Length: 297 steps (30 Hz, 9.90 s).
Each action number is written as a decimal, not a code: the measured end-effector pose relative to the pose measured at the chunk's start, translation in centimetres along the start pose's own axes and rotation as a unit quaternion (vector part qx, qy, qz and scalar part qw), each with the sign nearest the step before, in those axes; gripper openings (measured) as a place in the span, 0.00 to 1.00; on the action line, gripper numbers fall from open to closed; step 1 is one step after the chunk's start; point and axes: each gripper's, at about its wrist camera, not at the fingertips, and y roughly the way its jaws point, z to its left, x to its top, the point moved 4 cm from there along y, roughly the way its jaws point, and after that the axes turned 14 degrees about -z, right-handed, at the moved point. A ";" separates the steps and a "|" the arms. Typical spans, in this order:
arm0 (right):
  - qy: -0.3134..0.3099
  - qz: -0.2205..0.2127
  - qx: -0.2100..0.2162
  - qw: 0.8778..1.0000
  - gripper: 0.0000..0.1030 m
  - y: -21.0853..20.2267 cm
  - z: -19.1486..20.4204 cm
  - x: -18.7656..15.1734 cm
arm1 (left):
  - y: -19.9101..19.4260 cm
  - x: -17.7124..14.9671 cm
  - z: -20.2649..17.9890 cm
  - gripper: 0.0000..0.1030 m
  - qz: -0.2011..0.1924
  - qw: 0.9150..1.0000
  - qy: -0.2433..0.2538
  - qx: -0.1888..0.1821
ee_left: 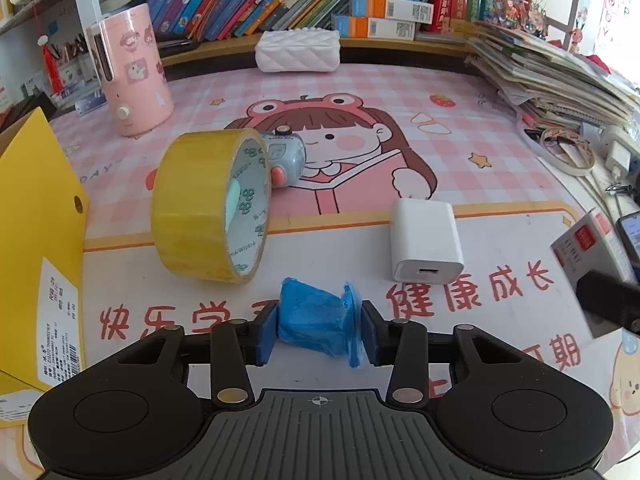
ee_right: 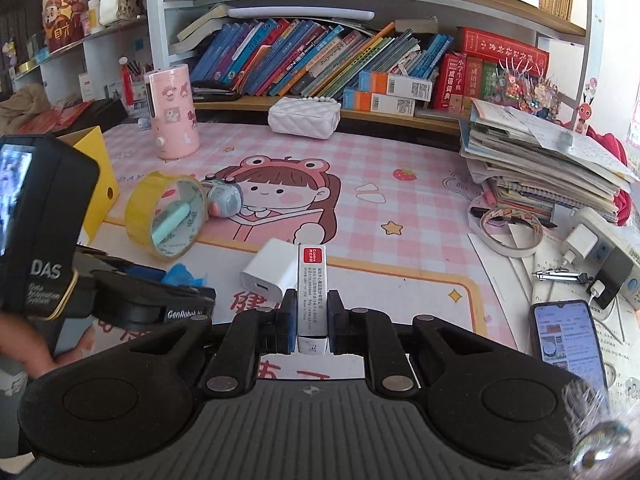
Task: Organize objects
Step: 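Grasp the blue cap with the left gripper while the right grasps the medicine box, then lift the blue cap and medicine box and carry them toward the yellow box, then lower the cap and medicine box into the yellow box and open both grippers, then withdraw both tools from the box and move toward the tape and charger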
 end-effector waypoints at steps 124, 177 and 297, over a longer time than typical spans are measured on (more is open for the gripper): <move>-0.142 -0.055 0.170 0.974 0.13 3.5 34.1 7.2 | -18.3 0.9 30.3 0.35 -0.188 0.966 -0.130 0.124; -0.132 0.018 0.231 0.964 0.35 9.5 33.5 6.6 | -15.2 1.4 28.4 0.85 -0.169 0.967 -0.120 0.147; 0.004 0.062 -0.044 0.997 0.90 4.8 3.1 0.3 | -6.7 1.8 4.8 0.92 -0.077 0.996 0.009 0.045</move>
